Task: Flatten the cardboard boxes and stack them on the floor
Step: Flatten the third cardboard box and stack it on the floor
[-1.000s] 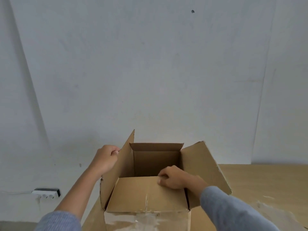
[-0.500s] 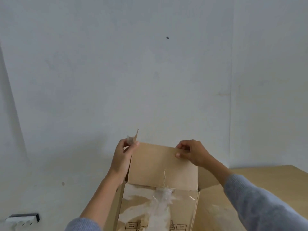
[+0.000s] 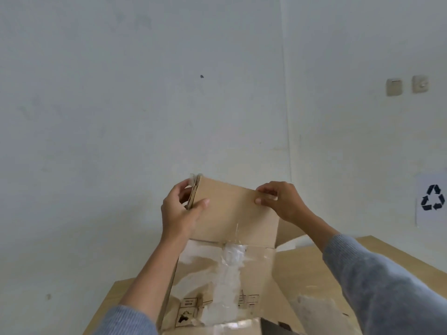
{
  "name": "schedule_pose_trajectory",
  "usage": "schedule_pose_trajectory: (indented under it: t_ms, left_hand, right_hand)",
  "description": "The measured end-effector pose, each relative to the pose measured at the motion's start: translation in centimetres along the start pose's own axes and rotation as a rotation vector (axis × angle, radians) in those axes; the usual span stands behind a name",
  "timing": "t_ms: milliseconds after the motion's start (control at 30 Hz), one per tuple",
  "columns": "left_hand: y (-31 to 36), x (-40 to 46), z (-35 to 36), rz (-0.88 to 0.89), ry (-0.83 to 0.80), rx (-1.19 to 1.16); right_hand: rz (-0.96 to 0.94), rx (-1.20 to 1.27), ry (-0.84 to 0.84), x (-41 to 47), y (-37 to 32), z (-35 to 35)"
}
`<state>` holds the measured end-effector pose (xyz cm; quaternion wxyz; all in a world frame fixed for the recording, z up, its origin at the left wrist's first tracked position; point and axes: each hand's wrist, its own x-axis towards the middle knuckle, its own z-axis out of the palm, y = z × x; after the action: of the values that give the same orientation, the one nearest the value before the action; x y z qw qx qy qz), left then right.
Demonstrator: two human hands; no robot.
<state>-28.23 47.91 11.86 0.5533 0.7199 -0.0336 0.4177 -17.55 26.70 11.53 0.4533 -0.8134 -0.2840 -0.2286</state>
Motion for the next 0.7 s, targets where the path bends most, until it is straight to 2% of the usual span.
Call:
schedule_pose_trajectory:
  t_ms: [167, 433, 533, 700]
  left_hand:
    - [4.3, -0.2, 3.3, 0.197, -0.1, 0.123]
    - [7.9, -0.6, 9.8, 0.359, 0.003, 0.165]
    - [8.5, -0.3, 12.8, 0.372, 0.03, 0.103]
    - [6.8, 0.1, 16.5, 0.247, 0.148, 0.005]
  right_hand:
    - [-0.004, 0.08, 0.159, 0.2, 1.0, -1.5]
    - [-0.113, 0.099, 0.217, 2.2, 3.2, -8.9]
    - [-0.15, 0.071, 0.192, 3.8, 3.8, -12.1]
    - [-0.223, -0.133, 0.069, 6.4, 5.3, -13.7]
